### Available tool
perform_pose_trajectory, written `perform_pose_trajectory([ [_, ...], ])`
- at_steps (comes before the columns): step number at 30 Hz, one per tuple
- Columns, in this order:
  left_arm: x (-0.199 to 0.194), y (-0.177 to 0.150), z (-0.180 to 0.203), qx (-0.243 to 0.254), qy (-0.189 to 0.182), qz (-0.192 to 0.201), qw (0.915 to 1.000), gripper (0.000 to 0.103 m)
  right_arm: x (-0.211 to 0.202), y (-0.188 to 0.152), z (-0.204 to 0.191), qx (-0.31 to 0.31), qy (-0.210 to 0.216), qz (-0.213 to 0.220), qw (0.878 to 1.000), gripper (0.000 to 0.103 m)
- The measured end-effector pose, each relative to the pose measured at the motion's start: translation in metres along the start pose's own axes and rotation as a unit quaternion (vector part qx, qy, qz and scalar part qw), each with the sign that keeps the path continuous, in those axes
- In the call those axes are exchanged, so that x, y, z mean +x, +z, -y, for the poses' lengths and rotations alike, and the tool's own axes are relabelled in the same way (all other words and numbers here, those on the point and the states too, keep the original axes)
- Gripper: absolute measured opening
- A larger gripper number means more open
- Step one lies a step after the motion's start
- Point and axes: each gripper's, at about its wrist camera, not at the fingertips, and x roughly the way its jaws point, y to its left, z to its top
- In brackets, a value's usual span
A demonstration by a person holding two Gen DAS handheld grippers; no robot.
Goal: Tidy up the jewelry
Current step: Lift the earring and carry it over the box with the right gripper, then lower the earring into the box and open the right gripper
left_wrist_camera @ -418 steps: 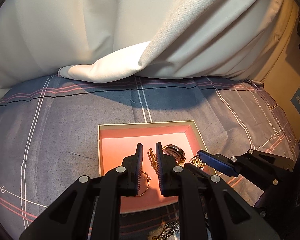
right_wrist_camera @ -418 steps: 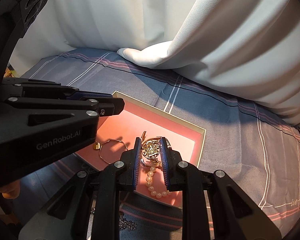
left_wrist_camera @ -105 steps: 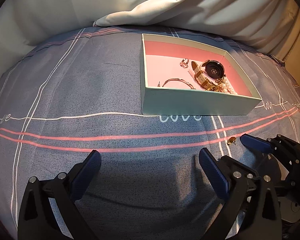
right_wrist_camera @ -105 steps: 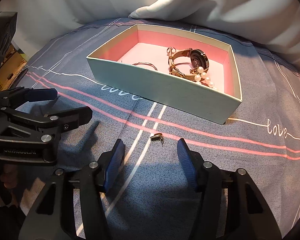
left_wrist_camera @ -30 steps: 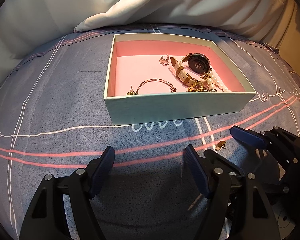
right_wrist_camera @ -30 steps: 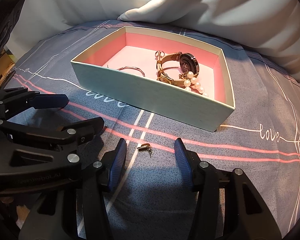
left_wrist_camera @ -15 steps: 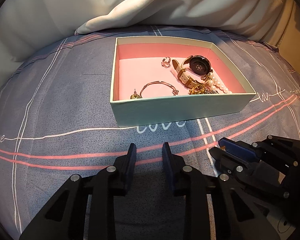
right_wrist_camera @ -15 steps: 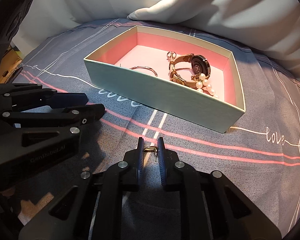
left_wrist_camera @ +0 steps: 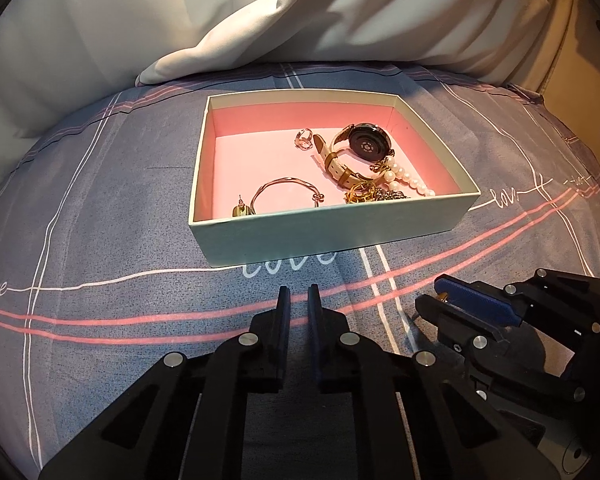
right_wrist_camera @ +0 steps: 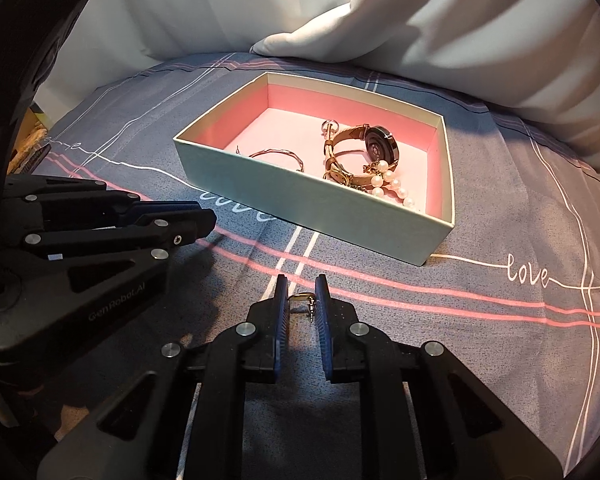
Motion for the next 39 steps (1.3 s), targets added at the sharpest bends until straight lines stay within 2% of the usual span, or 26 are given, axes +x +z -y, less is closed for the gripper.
perform_pose_trajectory([
  [8,-0.013,0.005,-0.004,-0.009,-0.007,0.013,0.9999,0.009,-0.018,0.008,0.004,0.005,-0.003,0.022,1.0,0.015],
  [19,-0.044,0.028,0.0,-0.004,-0.017,0.059,0.9981,0.009,-0.045,0.025,0.004,-0.006,-0.009,0.053,0.999,0.015],
  [32,-0.043,0.098,-0.004,-0.018,-0.008,0.097,0.9951,0.009,-0.033,0.089,0.013,-0.029,-0.027,0.067,0.997,0.015],
  [39,-0.041,0.117,-0.009,-0.022,-0.003,0.104,0.9943,0.009,-0.026,0.109,0.014,-0.036,-0.025,0.071,0.997,0.015],
])
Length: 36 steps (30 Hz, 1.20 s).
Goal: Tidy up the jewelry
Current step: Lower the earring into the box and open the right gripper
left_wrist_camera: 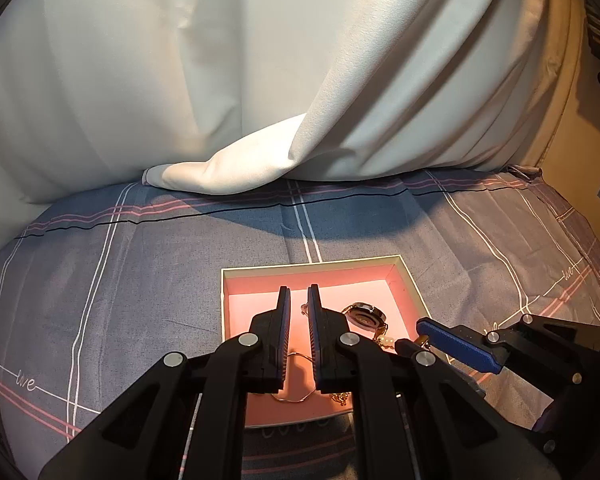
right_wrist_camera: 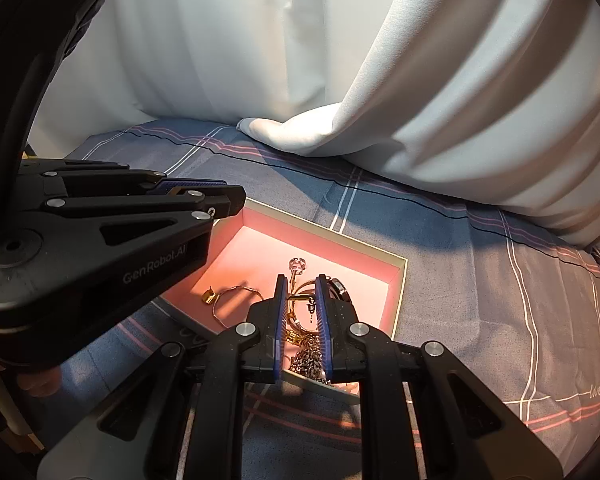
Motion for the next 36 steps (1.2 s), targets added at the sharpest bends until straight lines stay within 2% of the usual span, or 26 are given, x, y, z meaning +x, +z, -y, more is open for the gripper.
perform_pose_trajectory([
  [19,0.04,0.003,-0.01,-0.024,0.02,-0.036,0.9988,0.009,0.039,0.009,0.001,-0.013,0.026,-0.031,0.999,0.015],
  [35,0.053,0.003,-0.007,-0.025,0.02,-0.049,0.9983,0.009,0.052,0.001,0.002,-0.005,0.042,-0.044,0.998,0.015],
  [36,0.052,0.004,-0.007,-0.029,0.024,-0.047,0.9982,0.018,0.054,0.0,0.0,-0.009,0.042,-0.05,0.998,0.02],
])
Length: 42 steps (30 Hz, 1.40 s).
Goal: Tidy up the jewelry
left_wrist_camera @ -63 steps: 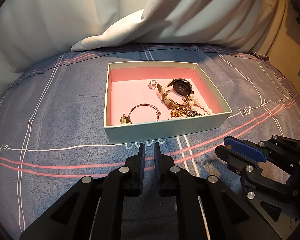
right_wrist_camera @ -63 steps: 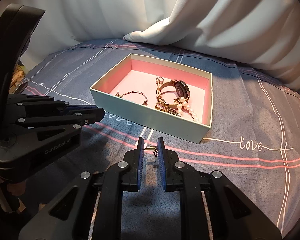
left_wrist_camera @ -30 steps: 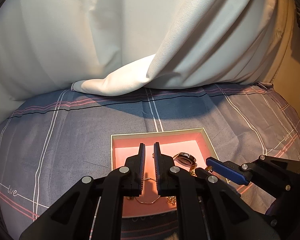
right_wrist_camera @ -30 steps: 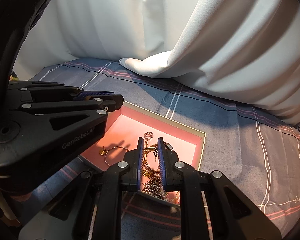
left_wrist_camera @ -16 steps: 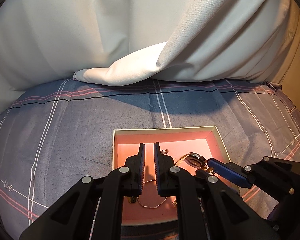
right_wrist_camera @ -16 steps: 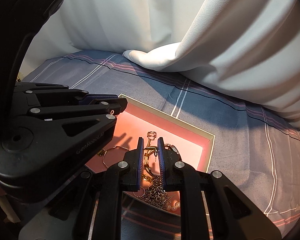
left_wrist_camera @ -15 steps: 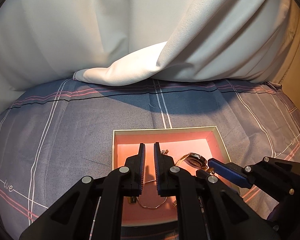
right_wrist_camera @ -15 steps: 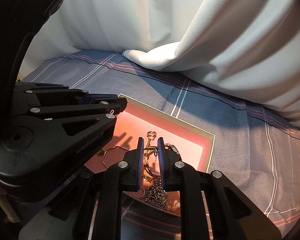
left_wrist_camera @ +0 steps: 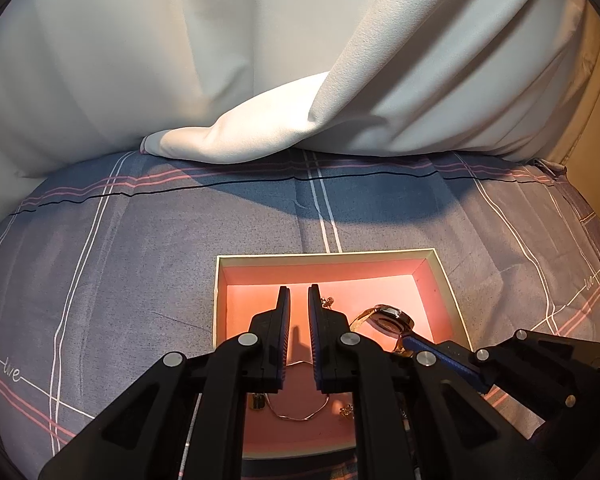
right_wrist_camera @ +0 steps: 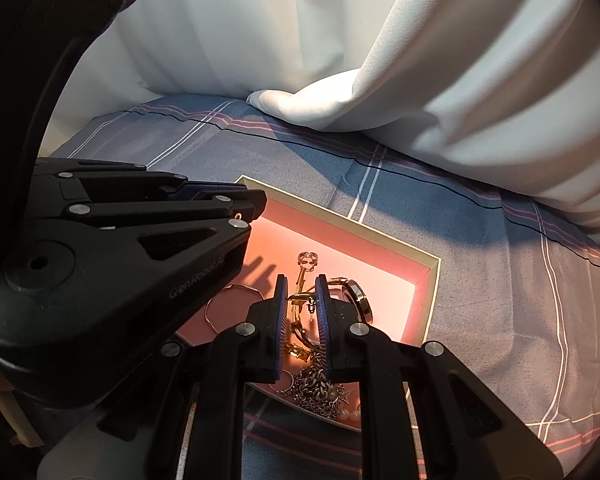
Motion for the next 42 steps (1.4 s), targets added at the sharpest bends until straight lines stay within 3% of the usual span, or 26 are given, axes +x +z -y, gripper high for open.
perform_pose_trajectory([
  [1,-0.001,0.002,-0.001,-0.006,0.01,0.006,0.9999,0.056,0.001,-0.002,-0.002,-0.002,-0.013,0.0,1.0,0.049],
  [2,-0.004,0.003,-0.002,-0.013,0.024,0.014,0.9995,0.1,-0.002,-0.004,-0.003,-0.003,-0.03,0.012,0.999,0.068],
  [3,-0.008,0.003,-0.003,-0.018,0.031,0.033,0.9988,0.093,-0.007,-0.007,-0.004,-0.002,-0.043,0.032,0.999,0.087],
  [4,-0.011,0.004,-0.003,-0.016,0.029,0.039,0.9987,0.097,-0.011,-0.009,-0.004,0.004,-0.044,0.045,0.998,0.087],
  [6,-0.012,0.005,-0.002,-0.007,0.023,0.032,0.9992,0.097,-0.014,-0.012,0.0,0.027,-0.032,0.05,0.998,0.089],
  [11,-0.017,-0.001,0.002,-0.003,0.011,0.037,0.9992,0.097,-0.016,-0.013,0.003,0.036,-0.047,0.05,0.997,0.092],
  [15,-0.046,-0.012,0.001,-0.013,-0.003,0.072,0.9973,0.097,-0.039,-0.016,0.0,0.049,-0.076,0.081,0.993,0.098],
  [19,-0.116,-0.04,0.001,-0.016,-0.018,0.15,0.9885,0.097,-0.087,-0.046,-0.025,0.028,-0.107,0.136,0.985,0.097],
  [23,-0.179,-0.069,0.007,0.002,-0.017,0.203,0.9791,0.097,-0.133,-0.084,-0.045,0.03,-0.133,0.18,0.974,0.097],
  [28,-0.229,-0.099,0.016,0.02,0.021,0.282,0.959,0.097,-0.165,-0.114,-0.055,0.051,-0.181,0.245,0.951,0.097],
  [32,-0.231,-0.114,0.027,0.043,0.033,0.285,0.9571,0.097,-0.167,-0.117,-0.053,0.072,-0.181,0.254,0.947,0.097],
  [42,-0.243,-0.137,0.022,0.031,0.032,0.292,0.9553,0.097,-0.184,-0.129,-0.066,0.054,-0.184,0.263,0.945,0.097],
])
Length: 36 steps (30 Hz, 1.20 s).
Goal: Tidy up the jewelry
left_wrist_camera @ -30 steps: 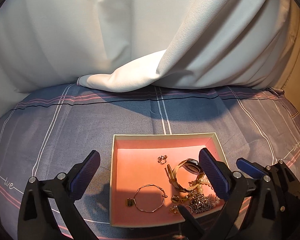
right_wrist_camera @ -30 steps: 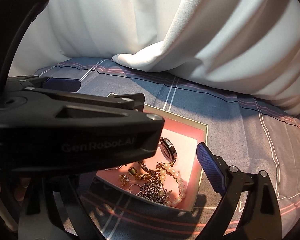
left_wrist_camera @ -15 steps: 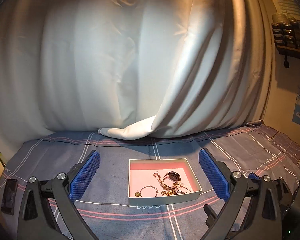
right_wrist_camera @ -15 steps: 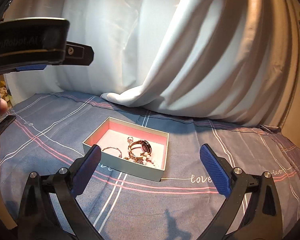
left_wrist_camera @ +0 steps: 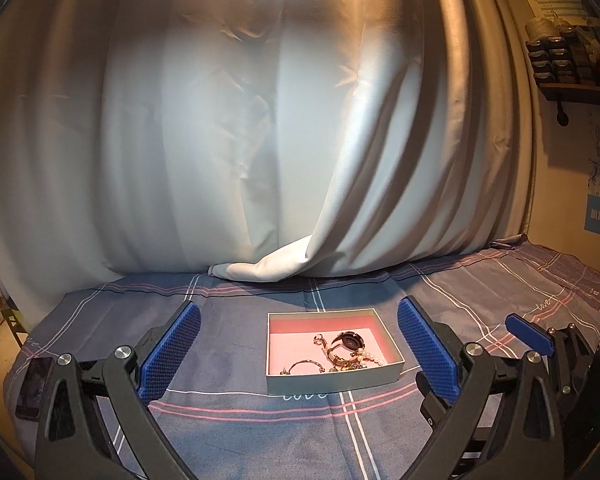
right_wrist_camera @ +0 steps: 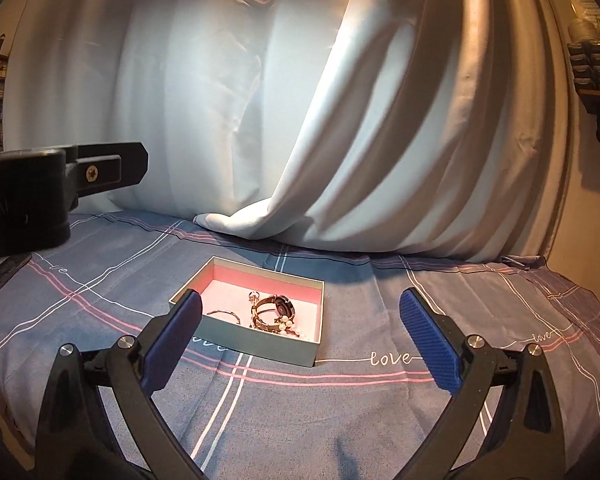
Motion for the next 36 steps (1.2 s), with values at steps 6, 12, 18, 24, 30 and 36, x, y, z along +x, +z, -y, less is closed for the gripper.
perform_pose_trajectory([
  [6,-0.011,-0.001,-0.006,-0.005,0.004,0.007,1.0,0.097,-0.004,0.0,-0.004,-0.002,0.002,-0.004,1.0,0.097],
  [12,-0.015,-0.001,-0.01,-0.009,0.003,0.009,0.9999,0.097,-0.01,0.001,-0.009,-0.01,0.004,0.0,1.0,0.097],
  [18,-0.019,-0.002,-0.013,-0.005,0.02,0.012,0.9997,0.097,-0.012,0.001,-0.005,-0.005,-0.004,-0.002,1.0,0.097],
  [24,-0.018,-0.003,-0.018,-0.012,0.023,0.001,0.9997,0.097,-0.013,0.002,-0.005,-0.005,-0.003,-0.004,1.0,0.097],
  [30,-0.017,-0.003,-0.016,-0.006,0.026,-0.002,0.9996,0.097,-0.013,0.002,-0.007,-0.006,0.001,-0.007,1.0,0.097],
  [36,-0.018,-0.003,-0.012,-0.007,0.007,-0.008,0.9999,0.097,-0.014,0.002,-0.007,-0.006,0.002,-0.007,1.0,0.097],
])
